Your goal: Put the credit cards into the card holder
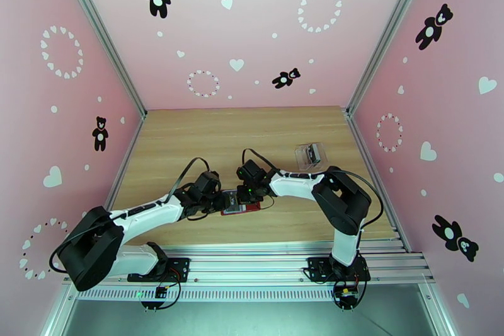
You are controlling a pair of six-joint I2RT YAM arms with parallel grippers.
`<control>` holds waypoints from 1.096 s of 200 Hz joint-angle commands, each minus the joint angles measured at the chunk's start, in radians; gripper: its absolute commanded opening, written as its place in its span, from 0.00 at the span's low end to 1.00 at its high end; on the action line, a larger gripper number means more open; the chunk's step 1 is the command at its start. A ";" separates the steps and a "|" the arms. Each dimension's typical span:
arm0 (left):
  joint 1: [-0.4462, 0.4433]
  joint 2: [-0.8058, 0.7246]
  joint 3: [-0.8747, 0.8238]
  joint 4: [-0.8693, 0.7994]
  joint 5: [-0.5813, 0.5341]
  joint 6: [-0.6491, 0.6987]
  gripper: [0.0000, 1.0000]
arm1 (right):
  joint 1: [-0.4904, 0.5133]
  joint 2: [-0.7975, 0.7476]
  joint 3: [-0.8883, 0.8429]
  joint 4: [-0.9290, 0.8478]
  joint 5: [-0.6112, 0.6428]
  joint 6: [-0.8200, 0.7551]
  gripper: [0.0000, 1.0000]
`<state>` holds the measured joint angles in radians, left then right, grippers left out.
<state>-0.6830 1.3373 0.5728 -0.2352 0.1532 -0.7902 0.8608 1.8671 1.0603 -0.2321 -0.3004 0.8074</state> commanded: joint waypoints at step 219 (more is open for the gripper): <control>-0.030 0.057 0.065 0.024 0.022 0.006 0.31 | 0.004 0.026 -0.044 -0.015 0.009 -0.004 0.03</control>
<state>-0.7017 1.3983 0.6037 -0.2169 0.1719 -0.7898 0.8581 1.8671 1.0523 -0.2146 -0.3065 0.8082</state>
